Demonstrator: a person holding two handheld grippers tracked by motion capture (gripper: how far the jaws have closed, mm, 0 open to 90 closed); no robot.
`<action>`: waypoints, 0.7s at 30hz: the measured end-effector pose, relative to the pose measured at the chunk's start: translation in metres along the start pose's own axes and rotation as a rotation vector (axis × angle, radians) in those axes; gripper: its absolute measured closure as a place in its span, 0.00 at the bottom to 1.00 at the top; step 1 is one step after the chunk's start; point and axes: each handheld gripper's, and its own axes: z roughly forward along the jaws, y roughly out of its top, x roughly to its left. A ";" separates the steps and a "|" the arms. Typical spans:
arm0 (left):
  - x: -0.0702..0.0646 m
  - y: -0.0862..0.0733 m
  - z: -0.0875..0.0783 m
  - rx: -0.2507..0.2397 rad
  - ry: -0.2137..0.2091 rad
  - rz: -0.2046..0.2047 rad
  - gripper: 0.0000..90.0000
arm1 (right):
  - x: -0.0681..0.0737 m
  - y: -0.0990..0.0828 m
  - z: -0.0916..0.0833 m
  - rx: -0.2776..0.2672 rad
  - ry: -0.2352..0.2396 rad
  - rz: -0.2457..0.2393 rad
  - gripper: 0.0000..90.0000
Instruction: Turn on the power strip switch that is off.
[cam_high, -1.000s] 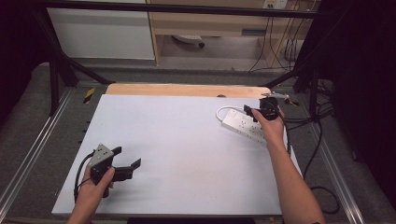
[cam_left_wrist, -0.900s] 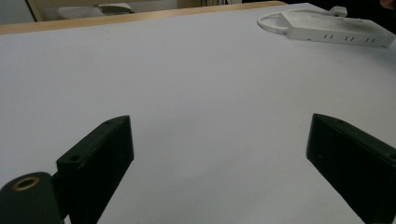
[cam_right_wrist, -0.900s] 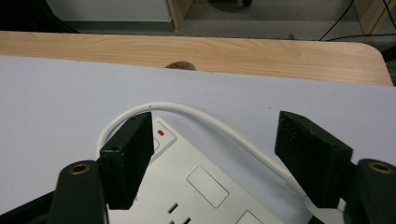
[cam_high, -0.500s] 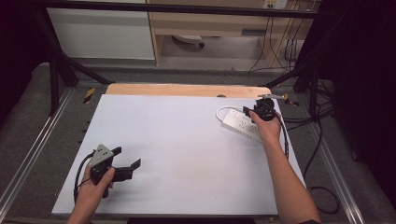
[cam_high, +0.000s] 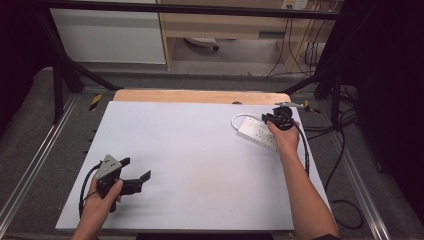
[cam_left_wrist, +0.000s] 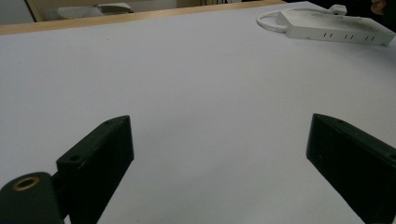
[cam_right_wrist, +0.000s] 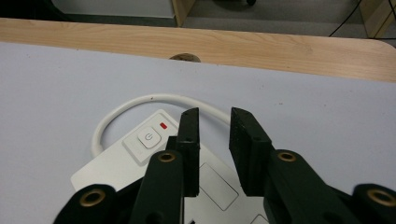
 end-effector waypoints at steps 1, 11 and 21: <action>0.000 0.000 0.000 -0.001 0.004 0.004 0.08 | 0.000 0.000 0.001 -0.004 0.002 -0.002 0.84; 0.000 0.000 -0.001 0.000 0.005 0.007 0.08 | 0.004 -0.004 0.004 -0.004 0.017 -0.025 0.93; 0.000 0.000 -0.001 0.000 0.005 0.007 0.08 | 0.005 -0.010 0.008 -0.006 0.034 -0.036 1.00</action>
